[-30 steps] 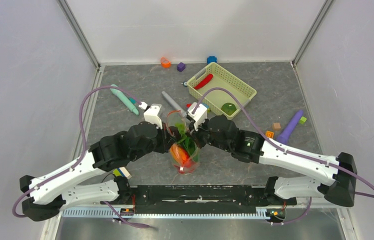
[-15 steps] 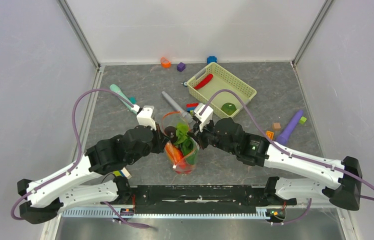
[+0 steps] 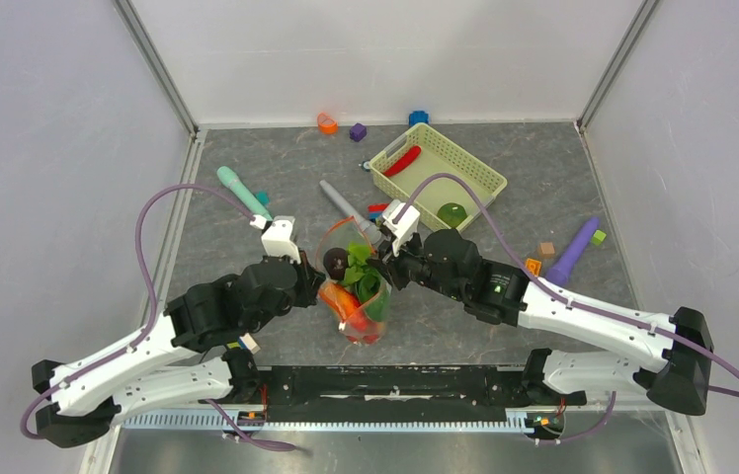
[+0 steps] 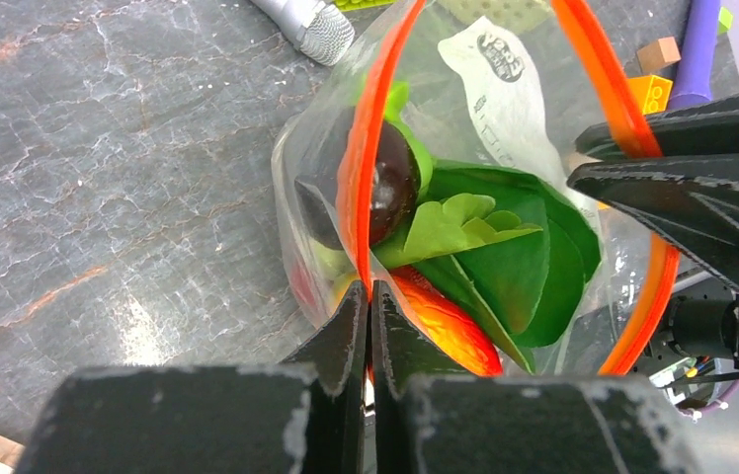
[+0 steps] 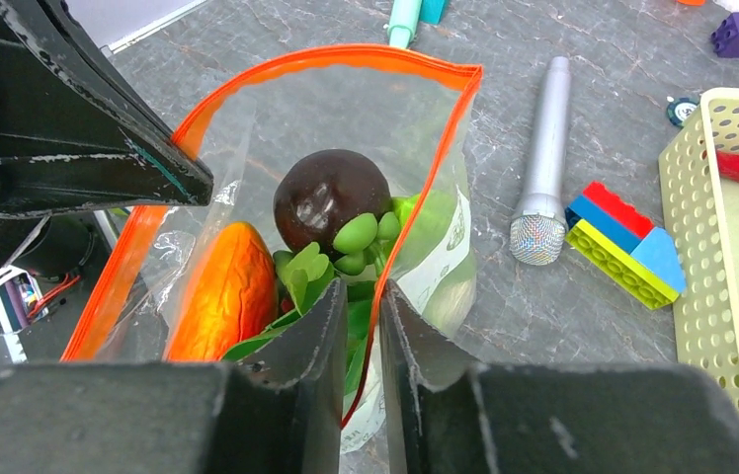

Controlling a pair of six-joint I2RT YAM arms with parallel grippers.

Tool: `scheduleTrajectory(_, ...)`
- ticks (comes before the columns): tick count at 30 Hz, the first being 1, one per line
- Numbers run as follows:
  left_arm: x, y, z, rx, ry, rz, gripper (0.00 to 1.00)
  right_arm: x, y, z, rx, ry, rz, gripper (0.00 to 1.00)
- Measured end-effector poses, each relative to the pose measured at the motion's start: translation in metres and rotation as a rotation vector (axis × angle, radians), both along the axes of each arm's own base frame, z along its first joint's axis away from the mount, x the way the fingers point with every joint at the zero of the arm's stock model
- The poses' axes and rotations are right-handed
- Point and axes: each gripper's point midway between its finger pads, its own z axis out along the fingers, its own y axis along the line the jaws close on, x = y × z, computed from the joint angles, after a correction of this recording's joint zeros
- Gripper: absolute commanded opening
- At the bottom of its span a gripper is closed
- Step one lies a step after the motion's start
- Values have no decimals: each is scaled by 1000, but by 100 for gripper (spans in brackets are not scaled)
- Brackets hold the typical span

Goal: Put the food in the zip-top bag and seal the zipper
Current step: Adjust the zipper food storage bag at the center of the board.

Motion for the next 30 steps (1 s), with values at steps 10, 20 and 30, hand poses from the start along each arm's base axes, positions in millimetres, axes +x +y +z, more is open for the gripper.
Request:
scheduleTrajectory(10, -1, 5, -11, 5, 8, 17, 2, 0, 3, 1, -8, -22, 33, 81)
scheduleTrajectory(20, -1, 11, -11, 0, -8, 33, 2, 7, 5, 43, 24, -121, 63, 98)
scheduleTrajectory(30, -1, 12, -12, 0, -9, 35, 2, 90, -40, 104, 77, -214, -256, 98)
